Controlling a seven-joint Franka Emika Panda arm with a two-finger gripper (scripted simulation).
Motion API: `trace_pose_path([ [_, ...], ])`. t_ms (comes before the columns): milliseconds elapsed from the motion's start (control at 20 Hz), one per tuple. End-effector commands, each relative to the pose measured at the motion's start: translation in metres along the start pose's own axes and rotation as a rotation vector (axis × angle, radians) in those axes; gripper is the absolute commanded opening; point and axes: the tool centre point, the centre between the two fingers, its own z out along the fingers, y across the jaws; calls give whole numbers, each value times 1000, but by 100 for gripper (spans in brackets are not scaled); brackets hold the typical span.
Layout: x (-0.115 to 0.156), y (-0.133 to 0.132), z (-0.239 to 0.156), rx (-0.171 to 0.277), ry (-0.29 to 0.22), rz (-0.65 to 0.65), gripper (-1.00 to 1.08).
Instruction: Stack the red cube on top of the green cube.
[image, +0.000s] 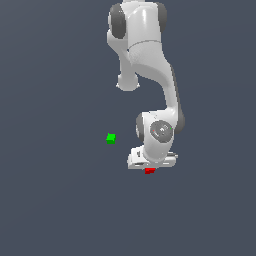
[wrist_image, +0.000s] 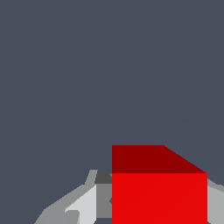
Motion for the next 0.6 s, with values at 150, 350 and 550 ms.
trace_pose_path([
  [150,0,0,0,0,1,0,-100],
  [350,0,0,-1,0,0,0,-100],
  [550,-1,0,-11,0,0,0,-100],
])
